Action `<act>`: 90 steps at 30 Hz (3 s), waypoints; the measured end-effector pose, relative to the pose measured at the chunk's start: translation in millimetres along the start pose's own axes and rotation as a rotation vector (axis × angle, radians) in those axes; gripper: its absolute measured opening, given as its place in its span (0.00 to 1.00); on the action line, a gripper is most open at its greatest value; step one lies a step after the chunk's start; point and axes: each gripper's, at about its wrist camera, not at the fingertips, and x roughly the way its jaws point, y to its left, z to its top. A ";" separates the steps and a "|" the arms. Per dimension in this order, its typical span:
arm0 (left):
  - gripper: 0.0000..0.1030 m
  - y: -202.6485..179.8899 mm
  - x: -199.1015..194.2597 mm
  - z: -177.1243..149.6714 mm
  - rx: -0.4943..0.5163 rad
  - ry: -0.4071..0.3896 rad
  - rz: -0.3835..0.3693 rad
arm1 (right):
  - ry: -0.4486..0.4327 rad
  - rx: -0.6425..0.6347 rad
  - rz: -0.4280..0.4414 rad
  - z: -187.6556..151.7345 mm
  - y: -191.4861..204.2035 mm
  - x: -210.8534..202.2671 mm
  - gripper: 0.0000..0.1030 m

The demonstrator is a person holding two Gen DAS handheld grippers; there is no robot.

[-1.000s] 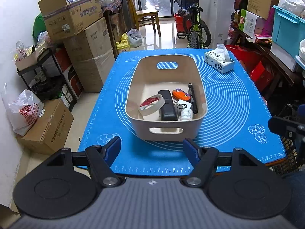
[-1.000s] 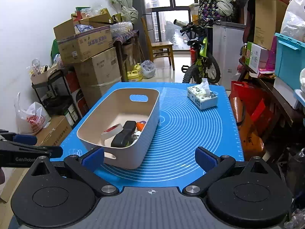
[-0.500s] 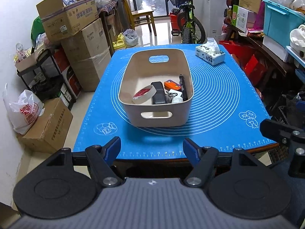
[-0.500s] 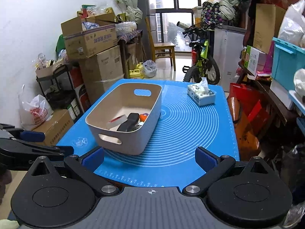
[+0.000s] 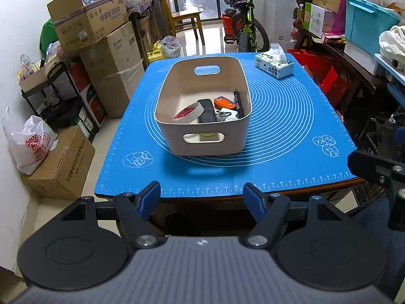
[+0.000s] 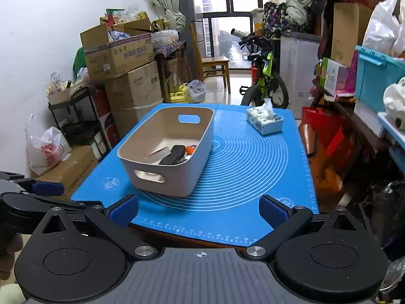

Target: Organize rigid objects

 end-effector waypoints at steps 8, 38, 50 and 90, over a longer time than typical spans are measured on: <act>0.70 -7.4 -9.3 -2.2 0.016 -0.015 -0.020 | 0.001 0.005 -0.010 -2.4 -1.3 -5.5 0.97; 0.70 -16.9 -13.5 -4.7 0.037 -0.010 -0.030 | 0.008 0.017 -0.008 -5.2 -9.8 -8.0 0.97; 0.70 -16.8 -14.3 -4.6 0.038 -0.013 -0.030 | 0.008 0.019 -0.010 -7.2 -13.4 -9.9 0.97; 0.70 -17.7 -17.6 -2.0 0.040 -0.020 -0.033 | 0.008 0.020 -0.013 -8.3 -11.9 -11.5 0.97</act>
